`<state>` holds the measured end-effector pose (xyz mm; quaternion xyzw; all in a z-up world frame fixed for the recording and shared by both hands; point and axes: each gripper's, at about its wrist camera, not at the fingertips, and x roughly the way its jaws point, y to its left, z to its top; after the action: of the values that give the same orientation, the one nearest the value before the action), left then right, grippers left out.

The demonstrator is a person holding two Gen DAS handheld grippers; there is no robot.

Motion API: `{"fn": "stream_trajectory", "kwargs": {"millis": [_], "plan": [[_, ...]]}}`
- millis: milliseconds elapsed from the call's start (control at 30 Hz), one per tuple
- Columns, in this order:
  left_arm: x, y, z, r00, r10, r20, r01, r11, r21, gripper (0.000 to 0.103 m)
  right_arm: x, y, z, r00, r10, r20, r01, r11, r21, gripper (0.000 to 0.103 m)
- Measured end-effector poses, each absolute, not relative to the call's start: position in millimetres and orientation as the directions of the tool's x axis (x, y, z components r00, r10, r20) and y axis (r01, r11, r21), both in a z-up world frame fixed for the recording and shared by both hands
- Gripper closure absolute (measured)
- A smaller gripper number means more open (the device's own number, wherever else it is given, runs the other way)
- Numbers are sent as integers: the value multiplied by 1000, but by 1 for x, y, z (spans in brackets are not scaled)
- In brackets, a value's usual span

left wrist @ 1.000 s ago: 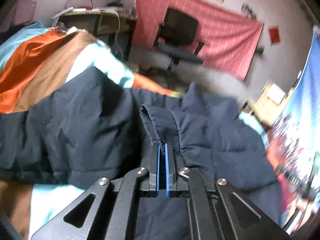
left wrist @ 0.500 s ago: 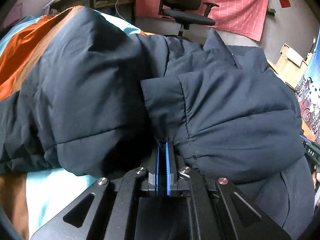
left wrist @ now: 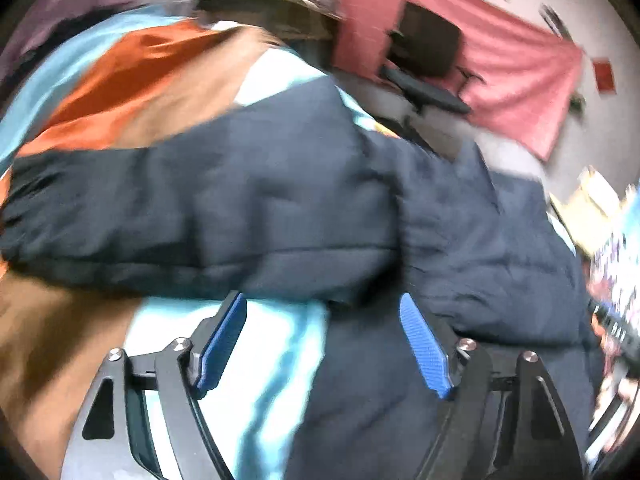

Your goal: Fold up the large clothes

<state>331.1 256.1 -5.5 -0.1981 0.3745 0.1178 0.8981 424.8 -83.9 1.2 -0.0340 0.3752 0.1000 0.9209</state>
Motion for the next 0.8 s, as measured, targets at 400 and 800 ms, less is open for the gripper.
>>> {"fn": "stream_trajectory", "kwargs": {"millis": [400,800], "plan": [[258,405,-14,603,219,-767,-711,585,-392,28,416,110,-11,580,371,-725,-548,837,-10,15],[256,454,-35,615,173,-769,-725,507,-466,28,429,137,-68,627,285,-725,-521,845,-119,0]]}}
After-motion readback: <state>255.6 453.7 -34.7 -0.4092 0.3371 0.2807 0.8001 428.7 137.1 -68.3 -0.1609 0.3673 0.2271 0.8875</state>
